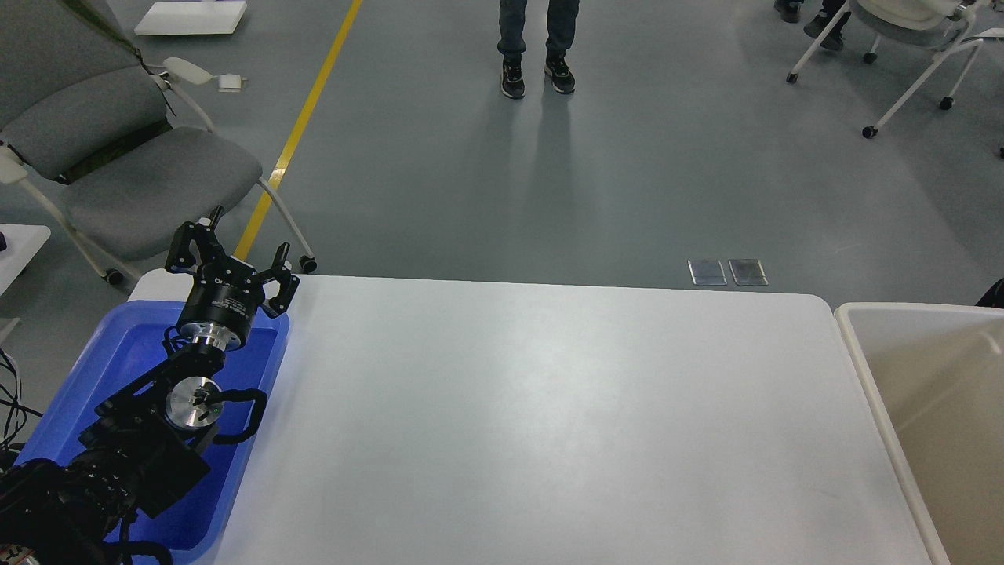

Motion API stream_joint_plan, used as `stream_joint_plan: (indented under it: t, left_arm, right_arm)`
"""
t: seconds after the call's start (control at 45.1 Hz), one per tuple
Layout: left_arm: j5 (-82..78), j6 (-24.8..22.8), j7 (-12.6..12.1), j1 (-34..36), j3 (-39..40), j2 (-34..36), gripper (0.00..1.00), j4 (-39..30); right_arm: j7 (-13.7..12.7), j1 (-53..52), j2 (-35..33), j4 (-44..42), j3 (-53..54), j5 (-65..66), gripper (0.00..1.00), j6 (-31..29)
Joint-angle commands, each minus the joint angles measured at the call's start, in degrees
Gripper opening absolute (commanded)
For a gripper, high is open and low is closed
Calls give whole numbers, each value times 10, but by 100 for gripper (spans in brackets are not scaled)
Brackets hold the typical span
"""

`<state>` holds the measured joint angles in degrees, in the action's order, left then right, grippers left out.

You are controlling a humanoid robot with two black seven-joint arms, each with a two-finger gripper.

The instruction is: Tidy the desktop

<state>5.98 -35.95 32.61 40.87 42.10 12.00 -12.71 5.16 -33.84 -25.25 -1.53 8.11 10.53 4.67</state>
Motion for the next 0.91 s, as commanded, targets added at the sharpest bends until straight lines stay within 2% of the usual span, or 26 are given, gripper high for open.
stream_joint_plan:
  t: [0.0, 0.687, 0.887]
  left_arm:
    - [0, 0, 0, 0, 0, 0, 100, 0]
    - [0, 0, 0, 0, 0, 0, 100, 1]
    - [0, 0, 0, 0, 0, 0, 100, 1]
  right_arm:
    - [0, -5, 1, -1, 1, -1, 100, 39]
    - [-1, -54, 0, 2, -7, -1, 100, 28]
    - [0, -83, -41, 20, 70, -68, 100, -74]
